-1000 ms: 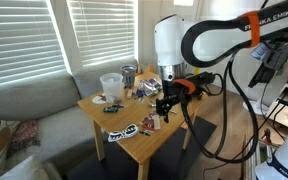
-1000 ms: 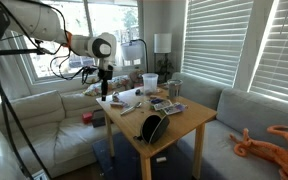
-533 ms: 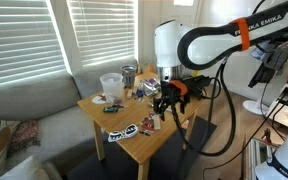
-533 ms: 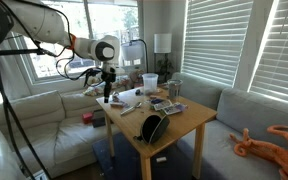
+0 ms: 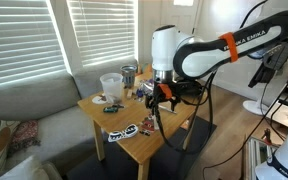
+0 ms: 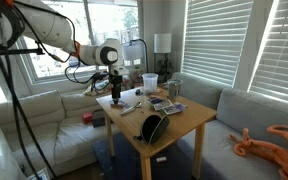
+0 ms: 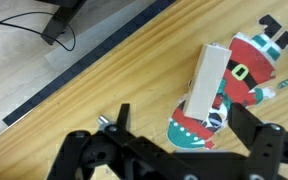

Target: Put the block in the cup

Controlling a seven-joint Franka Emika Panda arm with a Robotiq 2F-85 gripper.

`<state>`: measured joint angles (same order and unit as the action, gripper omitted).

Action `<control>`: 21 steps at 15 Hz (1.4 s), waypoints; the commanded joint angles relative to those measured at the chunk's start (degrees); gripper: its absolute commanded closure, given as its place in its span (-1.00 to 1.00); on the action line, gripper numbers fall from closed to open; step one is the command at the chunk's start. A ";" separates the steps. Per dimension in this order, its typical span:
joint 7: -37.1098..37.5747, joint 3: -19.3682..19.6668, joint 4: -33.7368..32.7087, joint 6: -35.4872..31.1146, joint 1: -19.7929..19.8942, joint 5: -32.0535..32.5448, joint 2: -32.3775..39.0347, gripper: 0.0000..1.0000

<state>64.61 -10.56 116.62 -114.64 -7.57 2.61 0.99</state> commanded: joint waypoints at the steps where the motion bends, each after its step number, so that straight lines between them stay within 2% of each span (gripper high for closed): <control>1: 4.69 -0.10 0.19 -3.58 -1.91 2.42 1.83 -1.00; 4: 7.06 0.20 0.29 -5.98 -2.76 3.64 2.82 -1.00; 6: 7.85 0.37 0.50 -6.96 -2.96 3.75 3.52 -0.82; 9: 8.53 0.55 0.85 -7.96 -3.08 3.50 4.25 -0.22; 17: 11.36 1.30 1.95 -10.52 -2.93 4.98 1.92 0.91; 19: 7.36 1.57 3.39 -10.88 -1.90 0.99 -0.51 0.86; 20: 8.93 1.40 0.27 -9.46 -2.55 2.99 3.27 0.43; 21: 8.56 1.51 0.44 -9.46 -2.32 2.71 2.57 0.43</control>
<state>73.20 -9.41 117.15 -124.21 -9.52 5.36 3.54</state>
